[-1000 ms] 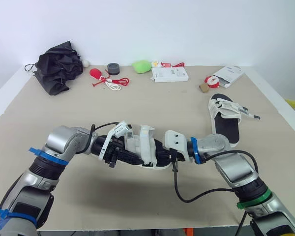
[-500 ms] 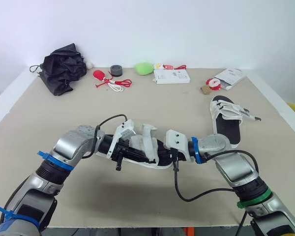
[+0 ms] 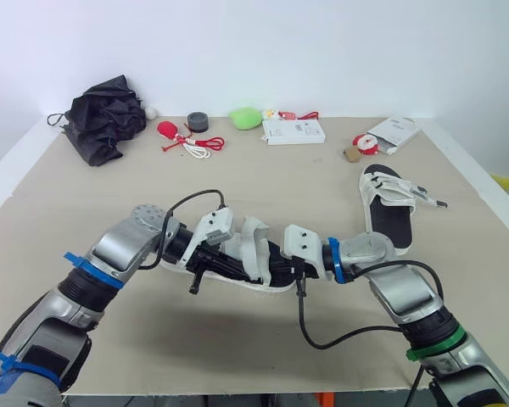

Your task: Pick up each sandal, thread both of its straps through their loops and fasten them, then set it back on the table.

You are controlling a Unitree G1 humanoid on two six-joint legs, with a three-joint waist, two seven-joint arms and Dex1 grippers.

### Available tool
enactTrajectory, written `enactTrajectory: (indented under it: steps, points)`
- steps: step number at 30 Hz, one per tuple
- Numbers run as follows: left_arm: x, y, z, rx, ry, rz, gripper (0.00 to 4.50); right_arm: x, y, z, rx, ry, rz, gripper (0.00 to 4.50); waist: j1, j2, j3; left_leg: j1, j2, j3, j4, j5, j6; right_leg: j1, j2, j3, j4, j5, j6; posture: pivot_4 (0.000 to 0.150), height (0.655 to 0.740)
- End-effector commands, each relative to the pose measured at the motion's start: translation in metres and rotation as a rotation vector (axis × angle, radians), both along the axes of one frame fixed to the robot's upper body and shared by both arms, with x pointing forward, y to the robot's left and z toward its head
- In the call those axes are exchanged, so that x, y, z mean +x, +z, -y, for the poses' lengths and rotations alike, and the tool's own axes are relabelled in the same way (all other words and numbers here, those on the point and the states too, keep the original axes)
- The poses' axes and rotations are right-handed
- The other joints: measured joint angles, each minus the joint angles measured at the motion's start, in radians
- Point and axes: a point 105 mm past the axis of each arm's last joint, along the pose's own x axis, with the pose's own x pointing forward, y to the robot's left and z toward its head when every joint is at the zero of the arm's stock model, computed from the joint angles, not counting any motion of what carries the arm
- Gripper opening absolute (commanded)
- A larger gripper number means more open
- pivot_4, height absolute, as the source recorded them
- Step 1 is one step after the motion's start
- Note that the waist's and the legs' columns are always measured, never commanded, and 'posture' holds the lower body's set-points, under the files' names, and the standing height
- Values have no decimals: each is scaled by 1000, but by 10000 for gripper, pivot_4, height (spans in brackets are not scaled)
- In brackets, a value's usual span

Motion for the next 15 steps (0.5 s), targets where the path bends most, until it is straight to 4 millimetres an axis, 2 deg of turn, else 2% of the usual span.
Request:
enactTrajectory:
  steps: [1, 2, 3, 4, 5, 6, 7, 9, 15]
  points:
    - [2, -9, -7, 49, 51, -53, 10658, -10, -28, 1, -56, 6, -99, 0, 0, 0, 0, 0, 0, 0, 0, 0, 0, 0, 0, 0, 0, 0, 0, 1500, 7400]
    - [-1, -7, -6, 41, 46, -68, 15293, -10, -28, 1, -56, 6, -99, 0, 0, 0, 0, 0, 0, 0, 0, 0, 0, 0, 0, 0, 0, 0, 0, 1500, 7400]
    - [-4, -6, -6, 38, 35, -84, 17378, -10, -28, 2, -57, 7, -99, 0, 0, 0, 0, 0, 0, 0, 0, 0, 0, 0, 0, 0, 0, 0, 0, 1500, 7400]
    - [-6, -5, -6, 37, 27, -95, 17378, -10, -28, 2, -58, 8, -99, 0, 0, 0, 0, 0, 0, 0, 0, 0, 0, 0, 0, 0, 0, 0, 0, 1500, 7400]
    - [-2, -3, -5, 29, 58, -80, 22775, -10, -28, 2, -58, 9, -100, 0, 0, 0, 0, 0, 0, 0, 0, 0, 0, 0, 0, 0, 0, 0, 0, 1500, 7400]
    - [1, -1, -4, 18, 71, -82, 24733, -10, -28, 1, -58, 10, -100, 0, 0, 0, 0, 0, 0, 0, 0, 0, 0, 0, 0, 0, 0, 0, 0, 1500, 7400]
    - [2, 3, -3, 5, 81, -89, 29986, -10, -29, 1, -59, 10, -100, 0, 0, 0, 0, 0, 0, 0, 0, 0, 0, 0, 0, 0, 0, 0, 0, 1500, 7400]
    - [2, 12, -1, -34, 102, -146, 34978, -10, -28, 1, -59, 12, -101, 0, 0, 0, 0, 0, 0, 0, 0, 0, 0, 0, 0, 0, 0, 0, 0, 1500, 7400]
    - [1, 41, 8, -162, 171, -372, 34978, -9, -29, 1, -59, 14, -101, 0, -4, -1, 3, -1, 0, 0, 1, 0, 0, -1, 0, 0, 0, 0, 0, 1500, 7400]
